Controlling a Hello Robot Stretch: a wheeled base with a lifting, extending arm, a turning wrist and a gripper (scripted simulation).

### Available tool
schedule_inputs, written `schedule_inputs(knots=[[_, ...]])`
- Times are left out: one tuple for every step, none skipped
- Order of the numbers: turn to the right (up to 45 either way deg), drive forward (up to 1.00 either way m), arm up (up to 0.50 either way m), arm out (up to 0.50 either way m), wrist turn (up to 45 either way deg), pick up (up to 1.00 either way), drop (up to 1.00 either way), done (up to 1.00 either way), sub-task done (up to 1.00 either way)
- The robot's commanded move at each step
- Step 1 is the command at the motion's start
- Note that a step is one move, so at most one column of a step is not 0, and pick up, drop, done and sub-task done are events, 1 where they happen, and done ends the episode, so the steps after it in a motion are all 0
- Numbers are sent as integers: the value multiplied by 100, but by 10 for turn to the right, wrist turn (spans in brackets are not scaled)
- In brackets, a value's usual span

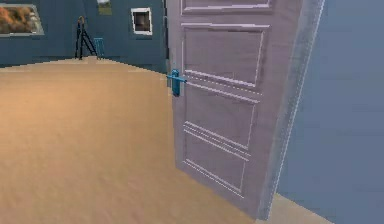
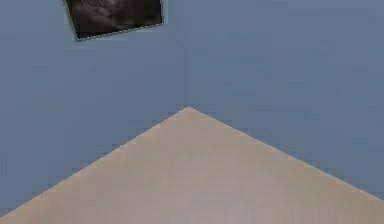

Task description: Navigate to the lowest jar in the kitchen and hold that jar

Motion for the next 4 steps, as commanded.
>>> schedule_inputs(knots=[[-450, 0, 0, 0, 0, 0, 0, 0, 0], [0, 20, 0, 0, 0, 0, 0, 0, 0], [-60, 0, 0, 0, 0, 0, 0, 0, 0], [0, 100, 0, 0, 0, 0, 0, 0, 0]])
